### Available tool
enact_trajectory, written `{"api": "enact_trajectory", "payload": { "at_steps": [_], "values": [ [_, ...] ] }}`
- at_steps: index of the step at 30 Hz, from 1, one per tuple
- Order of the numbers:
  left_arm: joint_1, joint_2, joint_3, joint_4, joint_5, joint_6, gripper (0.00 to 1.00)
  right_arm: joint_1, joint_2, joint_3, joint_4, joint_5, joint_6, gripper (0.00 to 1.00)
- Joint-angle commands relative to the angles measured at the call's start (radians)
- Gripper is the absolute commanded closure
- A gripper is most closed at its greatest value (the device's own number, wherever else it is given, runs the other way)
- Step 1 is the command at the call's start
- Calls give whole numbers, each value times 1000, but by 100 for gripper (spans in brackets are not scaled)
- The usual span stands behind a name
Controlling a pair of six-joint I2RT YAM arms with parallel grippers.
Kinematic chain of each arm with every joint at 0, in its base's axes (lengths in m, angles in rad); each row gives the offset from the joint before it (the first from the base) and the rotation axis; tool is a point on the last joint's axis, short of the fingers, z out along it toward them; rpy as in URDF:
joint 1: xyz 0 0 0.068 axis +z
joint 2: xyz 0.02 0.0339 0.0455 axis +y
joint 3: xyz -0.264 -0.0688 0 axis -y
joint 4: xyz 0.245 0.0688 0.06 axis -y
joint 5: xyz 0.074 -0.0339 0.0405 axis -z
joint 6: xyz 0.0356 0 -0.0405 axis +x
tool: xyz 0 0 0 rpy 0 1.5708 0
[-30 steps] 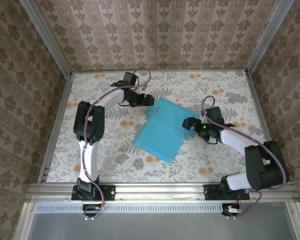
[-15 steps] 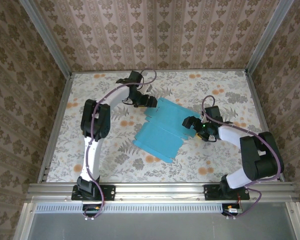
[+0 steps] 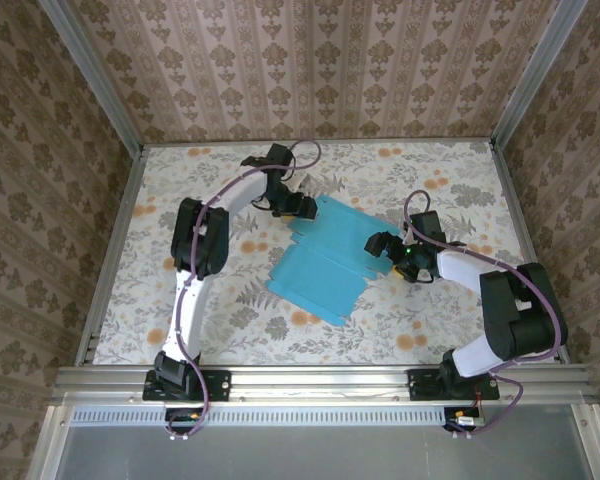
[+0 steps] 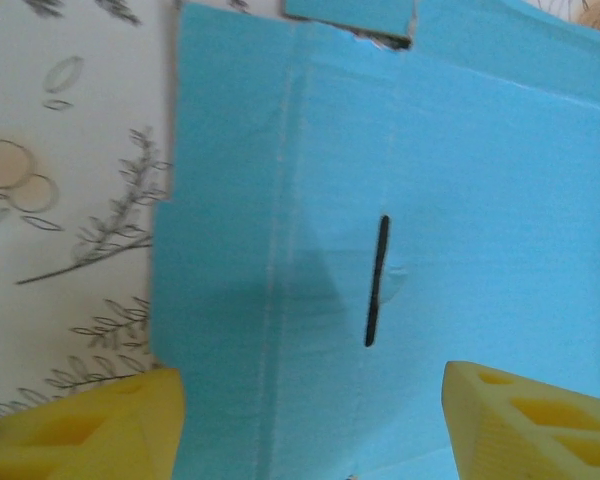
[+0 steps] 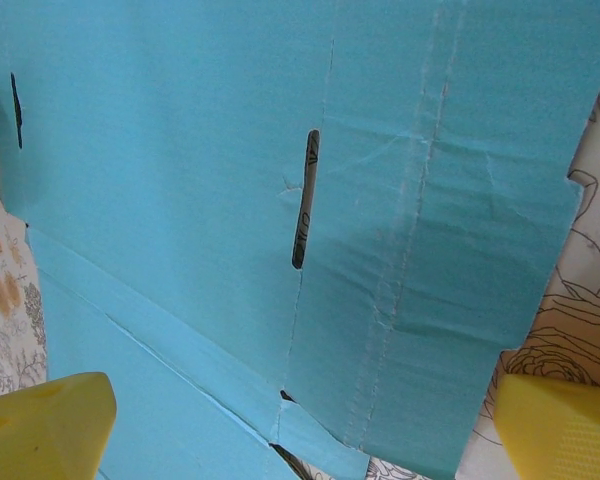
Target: Fold the paper box
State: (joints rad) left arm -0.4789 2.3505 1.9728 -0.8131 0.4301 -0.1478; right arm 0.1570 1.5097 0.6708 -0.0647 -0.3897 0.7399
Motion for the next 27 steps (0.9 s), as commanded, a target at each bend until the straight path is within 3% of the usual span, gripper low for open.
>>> {"api": "enact_trajectory", "payload": {
  "at_steps": [1,8,17,27],
  "values": [
    [-8,21,31,-47,-18,28,34,17,9,-8,94,1,-35,0],
    [-9,22,32,-55,-36,30,37,18,-73,-2,5,113,-43,1],
    [-11,21,23,-46,-10,20,38,25,13,39,22,108,-29,1],
    [-6,-23,-41,28,196,-1,45,65,58,39,94,102,-19,2]
  ]
}}
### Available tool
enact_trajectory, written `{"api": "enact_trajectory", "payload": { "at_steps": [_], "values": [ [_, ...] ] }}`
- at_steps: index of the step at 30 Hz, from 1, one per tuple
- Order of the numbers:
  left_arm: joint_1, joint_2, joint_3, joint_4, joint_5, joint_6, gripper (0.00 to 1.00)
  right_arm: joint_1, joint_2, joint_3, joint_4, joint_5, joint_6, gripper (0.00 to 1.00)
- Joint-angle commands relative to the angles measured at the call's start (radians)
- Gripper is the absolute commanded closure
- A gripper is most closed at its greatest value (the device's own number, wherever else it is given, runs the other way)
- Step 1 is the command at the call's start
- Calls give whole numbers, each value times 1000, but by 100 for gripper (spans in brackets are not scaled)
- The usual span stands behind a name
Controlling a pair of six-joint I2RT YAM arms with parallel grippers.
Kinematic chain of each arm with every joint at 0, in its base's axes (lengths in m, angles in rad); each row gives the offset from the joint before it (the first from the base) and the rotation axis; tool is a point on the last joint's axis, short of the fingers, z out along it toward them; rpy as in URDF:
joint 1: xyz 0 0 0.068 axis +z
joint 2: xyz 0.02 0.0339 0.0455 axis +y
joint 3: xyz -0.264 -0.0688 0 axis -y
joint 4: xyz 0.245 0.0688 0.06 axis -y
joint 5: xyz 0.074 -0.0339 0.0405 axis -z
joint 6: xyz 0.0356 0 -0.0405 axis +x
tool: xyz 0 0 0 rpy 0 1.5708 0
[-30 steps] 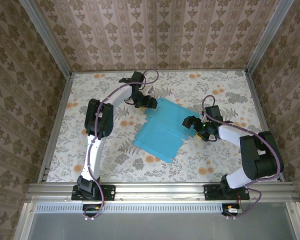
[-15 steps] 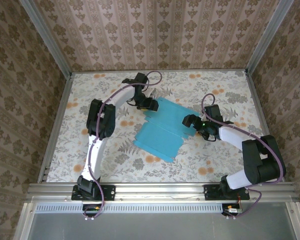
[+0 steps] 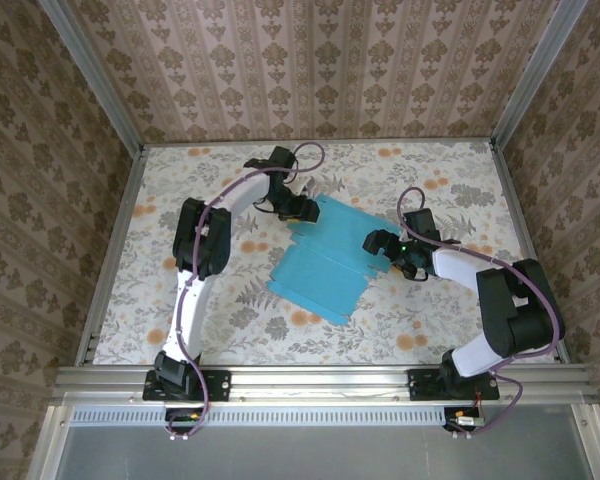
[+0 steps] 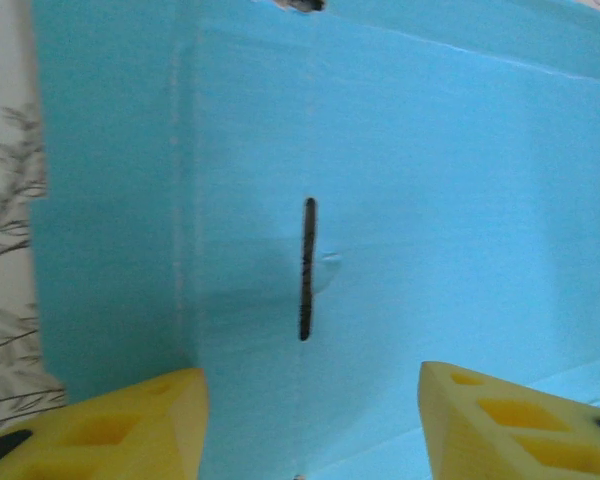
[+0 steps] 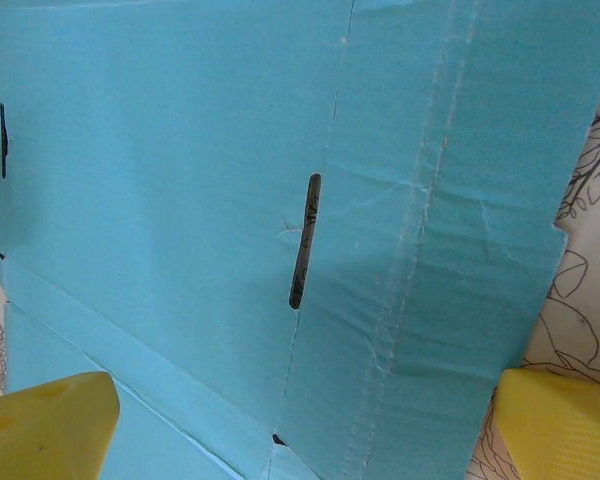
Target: Fold the paper box
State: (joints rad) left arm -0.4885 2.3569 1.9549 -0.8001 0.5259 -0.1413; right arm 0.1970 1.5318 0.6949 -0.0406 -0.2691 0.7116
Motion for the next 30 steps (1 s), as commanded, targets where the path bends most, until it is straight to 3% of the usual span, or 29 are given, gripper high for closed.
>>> {"api": "enact_trajectory", "payload": {
  "at_steps": [1,5,10,14,23,30],
  "values": [
    [4,-34,-24,16,110,-7,45,24,35,11,71,-18,10,2],
    [4,-42,-21,-1,125,4,43,25,26,2,78,-18,7,2],
    [5,-95,-39,5,-130,17,39,25,2,3,21,40,4,3],
    [5,-114,-45,15,-254,23,37,25,-13,2,28,39,6,3],
    [21,-135,-68,70,-211,6,32,24,-9,20,67,-7,3,8],
    [25,-112,-49,44,-316,17,31,26,9,69,27,20,-4,16]
  ]
}}
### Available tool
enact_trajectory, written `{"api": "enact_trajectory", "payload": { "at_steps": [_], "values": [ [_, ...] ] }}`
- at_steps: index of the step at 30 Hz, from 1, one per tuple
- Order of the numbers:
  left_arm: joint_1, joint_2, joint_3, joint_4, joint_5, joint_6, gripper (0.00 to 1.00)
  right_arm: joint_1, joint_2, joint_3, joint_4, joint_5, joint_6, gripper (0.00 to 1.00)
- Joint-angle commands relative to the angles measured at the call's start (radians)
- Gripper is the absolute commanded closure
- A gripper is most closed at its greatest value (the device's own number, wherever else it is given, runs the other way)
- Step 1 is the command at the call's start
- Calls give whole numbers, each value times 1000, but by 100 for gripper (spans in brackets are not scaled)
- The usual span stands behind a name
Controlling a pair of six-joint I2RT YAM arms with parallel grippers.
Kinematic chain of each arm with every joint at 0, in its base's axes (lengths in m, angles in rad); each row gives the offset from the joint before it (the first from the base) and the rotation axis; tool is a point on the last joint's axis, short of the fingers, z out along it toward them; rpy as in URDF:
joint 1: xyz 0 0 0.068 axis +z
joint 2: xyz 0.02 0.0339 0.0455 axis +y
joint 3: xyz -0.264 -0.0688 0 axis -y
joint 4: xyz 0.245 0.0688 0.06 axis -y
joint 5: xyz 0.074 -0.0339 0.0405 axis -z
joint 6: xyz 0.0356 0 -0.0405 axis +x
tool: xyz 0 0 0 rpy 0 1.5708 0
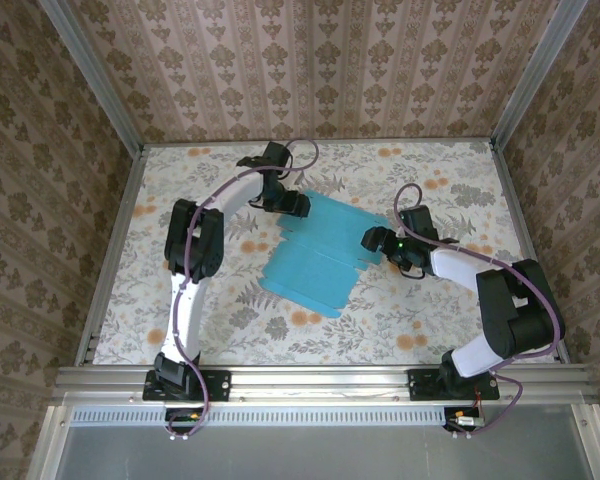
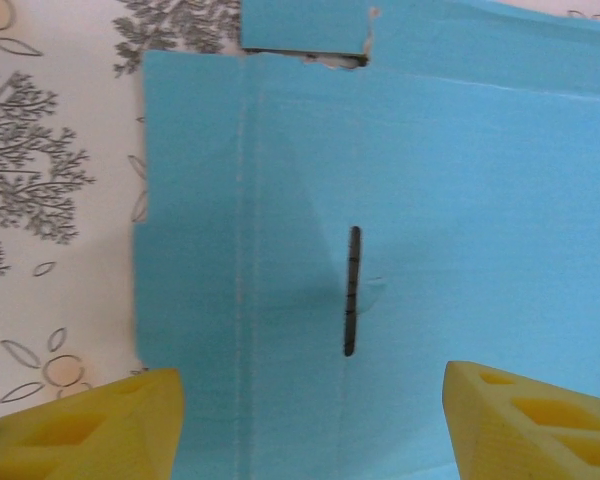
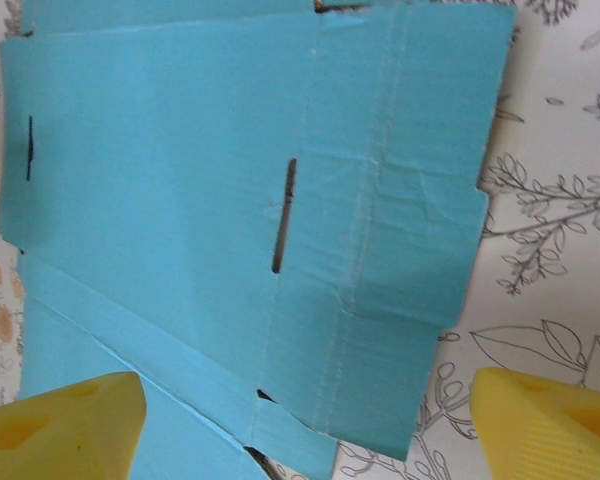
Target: Fold the paper box
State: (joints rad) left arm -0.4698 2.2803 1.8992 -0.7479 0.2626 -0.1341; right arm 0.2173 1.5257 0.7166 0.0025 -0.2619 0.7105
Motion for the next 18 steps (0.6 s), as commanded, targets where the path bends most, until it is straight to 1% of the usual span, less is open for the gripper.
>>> {"api": "enact_trajectory", "payload": {
  "at_steps": [1,5,8,9,12,14,18],
  "values": [
    [7,-32,5,-3,-62,10,31,6,24,59,-34,27,-3,16],
    [7,-7,8,8,-56,4,29,5,73,99,-57,39,11,17],
    [8,-1,-6,29,-29,-8,29,5,104,117,-53,41,23,18],
    [33,-1,-10,37,-18,-12,29,8,110,122,-56,45,25,19],
    [33,6,-11,39,6,-17,29,14,120,139,-92,87,26,20],
    [33,10,-12,39,6,-16,29,20,126,145,-109,111,27,20],
    [33,16,-26,45,1,-19,28,28,150,153,-109,116,42,20]
  ]
}}
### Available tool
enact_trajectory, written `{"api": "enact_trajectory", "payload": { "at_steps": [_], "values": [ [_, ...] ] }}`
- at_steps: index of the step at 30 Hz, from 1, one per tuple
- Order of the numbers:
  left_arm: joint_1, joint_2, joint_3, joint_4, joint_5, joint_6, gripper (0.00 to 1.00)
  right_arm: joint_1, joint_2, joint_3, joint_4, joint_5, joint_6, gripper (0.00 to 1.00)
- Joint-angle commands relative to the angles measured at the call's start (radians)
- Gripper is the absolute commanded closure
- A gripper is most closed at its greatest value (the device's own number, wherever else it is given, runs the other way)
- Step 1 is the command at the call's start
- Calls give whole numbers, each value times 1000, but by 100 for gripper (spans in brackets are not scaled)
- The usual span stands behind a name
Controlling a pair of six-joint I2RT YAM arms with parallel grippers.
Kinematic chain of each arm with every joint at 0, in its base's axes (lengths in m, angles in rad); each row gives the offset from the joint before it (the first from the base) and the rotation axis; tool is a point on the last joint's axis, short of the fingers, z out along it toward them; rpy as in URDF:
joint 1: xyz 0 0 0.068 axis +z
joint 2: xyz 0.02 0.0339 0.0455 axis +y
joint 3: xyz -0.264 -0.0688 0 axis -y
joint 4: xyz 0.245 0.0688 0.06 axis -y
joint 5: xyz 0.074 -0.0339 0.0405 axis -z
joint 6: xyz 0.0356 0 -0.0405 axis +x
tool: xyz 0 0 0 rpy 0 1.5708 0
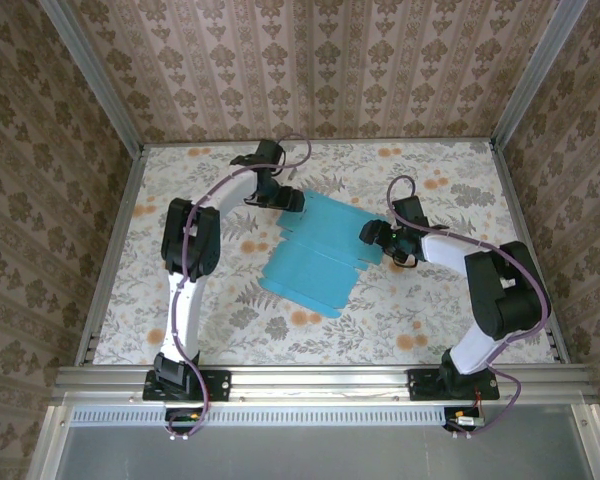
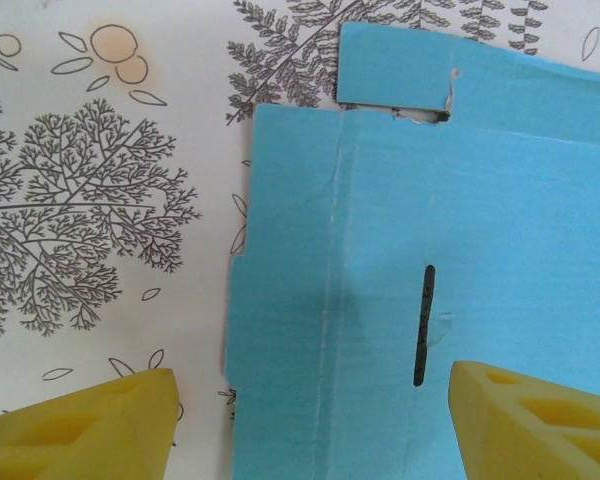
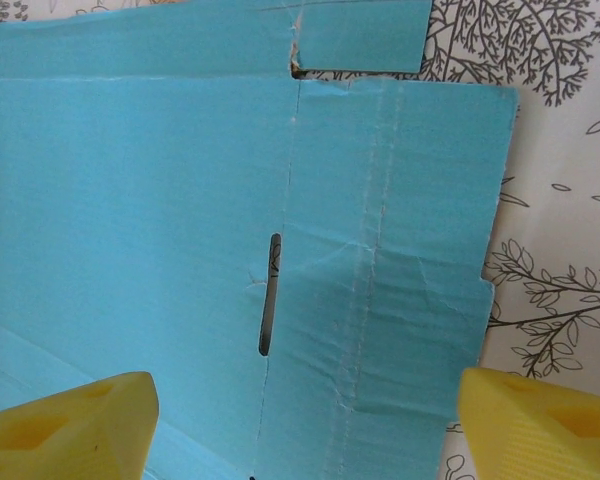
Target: Fold the paper box
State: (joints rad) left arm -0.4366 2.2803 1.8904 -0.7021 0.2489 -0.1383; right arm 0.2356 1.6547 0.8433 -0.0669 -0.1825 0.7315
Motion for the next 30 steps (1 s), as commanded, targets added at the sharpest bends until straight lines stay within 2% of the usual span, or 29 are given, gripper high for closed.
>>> {"api": "enact_trajectory", "payload": {
  "at_steps": [1,22,26,30],
  "values": [
    [-1,19,-17,-2,18,-15,28,14,26,28,-34,35,23,20],
    [-13,38,-73,28,106,-41,29,35,105,34,137,-69,49,27],
    [-13,24,-100,46,116,-48,29,35,121,41,164,-76,59,34],
    [-6,7,-121,65,135,-61,29,36,115,33,160,-51,63,49]
  ]
}}
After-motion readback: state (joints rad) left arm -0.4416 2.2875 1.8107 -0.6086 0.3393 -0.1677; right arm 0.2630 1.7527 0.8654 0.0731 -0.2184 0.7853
